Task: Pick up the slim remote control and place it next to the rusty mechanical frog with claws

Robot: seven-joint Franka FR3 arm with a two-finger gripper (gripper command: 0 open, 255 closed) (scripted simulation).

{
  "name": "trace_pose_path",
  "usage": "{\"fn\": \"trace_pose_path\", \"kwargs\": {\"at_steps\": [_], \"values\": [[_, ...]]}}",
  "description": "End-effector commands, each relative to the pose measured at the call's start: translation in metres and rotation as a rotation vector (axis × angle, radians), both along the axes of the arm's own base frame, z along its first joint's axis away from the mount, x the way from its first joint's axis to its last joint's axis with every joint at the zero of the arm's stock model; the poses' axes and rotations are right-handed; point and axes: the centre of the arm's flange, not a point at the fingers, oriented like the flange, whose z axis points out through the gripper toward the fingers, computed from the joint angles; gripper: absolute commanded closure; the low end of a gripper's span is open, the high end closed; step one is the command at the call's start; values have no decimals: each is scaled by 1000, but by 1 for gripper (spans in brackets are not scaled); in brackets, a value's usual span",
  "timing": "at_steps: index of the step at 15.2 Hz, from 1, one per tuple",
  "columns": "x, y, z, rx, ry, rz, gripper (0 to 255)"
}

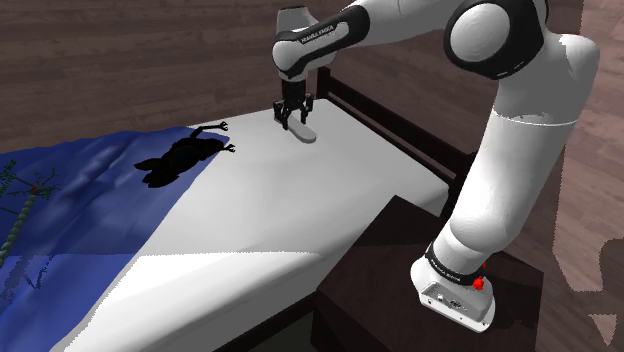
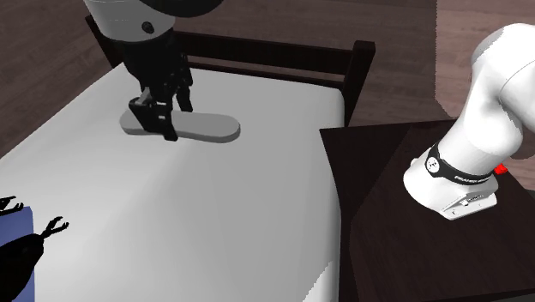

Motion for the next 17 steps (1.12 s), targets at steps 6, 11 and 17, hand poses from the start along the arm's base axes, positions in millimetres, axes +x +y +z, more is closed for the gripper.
{"fn": "trace_pose_path", "kwargs": {"at_steps": [6, 11, 17], "values": [[87, 33, 2, 0, -1, 0, 255], [120, 45, -9, 0, -1, 0, 255], [120, 45, -40, 0, -1, 0, 255]]}}
